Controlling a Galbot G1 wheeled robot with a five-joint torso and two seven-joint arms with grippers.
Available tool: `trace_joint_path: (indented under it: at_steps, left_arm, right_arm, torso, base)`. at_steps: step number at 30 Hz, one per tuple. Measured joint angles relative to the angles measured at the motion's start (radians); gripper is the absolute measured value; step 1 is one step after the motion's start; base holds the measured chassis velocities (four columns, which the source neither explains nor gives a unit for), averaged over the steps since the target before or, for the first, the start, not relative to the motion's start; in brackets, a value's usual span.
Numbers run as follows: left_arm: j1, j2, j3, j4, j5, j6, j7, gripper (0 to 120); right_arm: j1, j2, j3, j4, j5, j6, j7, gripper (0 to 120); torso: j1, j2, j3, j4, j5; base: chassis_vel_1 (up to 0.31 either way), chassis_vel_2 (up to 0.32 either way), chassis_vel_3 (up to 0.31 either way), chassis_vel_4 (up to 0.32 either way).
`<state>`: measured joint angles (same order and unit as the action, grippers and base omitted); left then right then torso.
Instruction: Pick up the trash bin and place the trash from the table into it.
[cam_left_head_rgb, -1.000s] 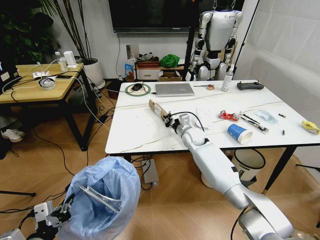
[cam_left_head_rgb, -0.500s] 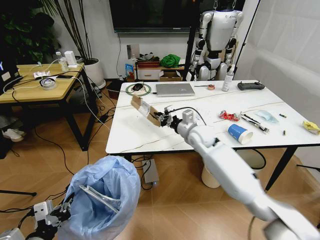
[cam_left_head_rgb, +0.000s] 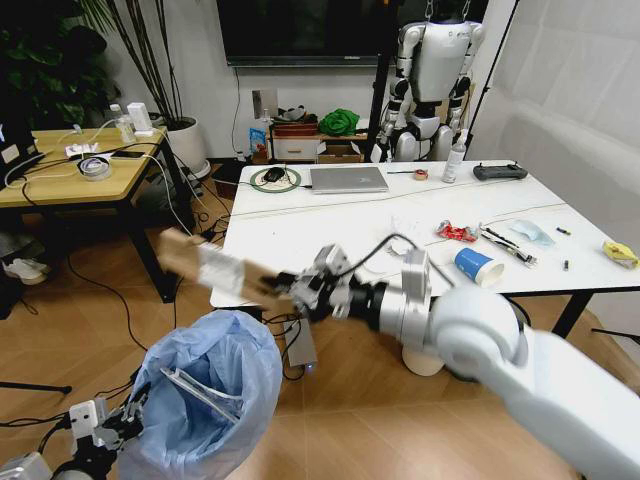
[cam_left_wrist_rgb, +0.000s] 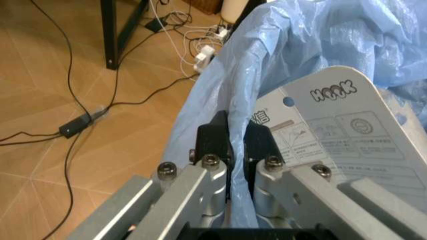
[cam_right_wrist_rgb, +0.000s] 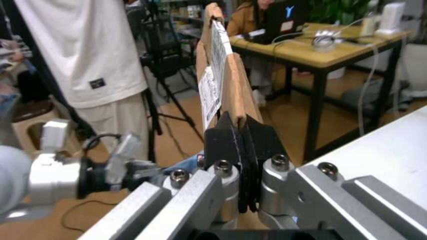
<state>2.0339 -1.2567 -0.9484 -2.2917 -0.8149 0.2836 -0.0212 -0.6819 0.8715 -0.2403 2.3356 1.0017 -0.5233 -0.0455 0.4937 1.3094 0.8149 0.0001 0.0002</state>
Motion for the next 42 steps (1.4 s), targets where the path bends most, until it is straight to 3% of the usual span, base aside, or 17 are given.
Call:
trace_joint_path:
  at_steps: [5,29,42]
  left_arm:
    - [0.001,-0.002,-0.005,-0.016,-0.014,0.005,-0.008,0]
    - [0.010,-0.036,0.000,-0.024,-0.006,0.011,-0.016,0]
    - [0.021,-0.037,-0.006,-0.048,-0.025,0.017,-0.023,0]
  right_arm:
    - [-0.099,0.006,-0.085,-0.006,-0.049,0.058,0.007,0]
    - [-0.156,0.228,-0.139,-0.195,-0.199,0.153,-0.052,0]
    - [-0.203,0.246,-0.142,-0.233,-0.282,0.183,-0.079,0]
  torso:
    - [0.000,0.000,0.000,-0.0002,-0.0004]
    - [0.000,0.000,0.000,0.0000,-0.0003]
    - [0.000,0.000,0.000,-0.0002,-0.0002]
  base:
    - [0.000,0.000,0.000,0.000]
    - [0.000,0.000,0.000,0.000]
    - [0.000,0.000,0.000,0.000]
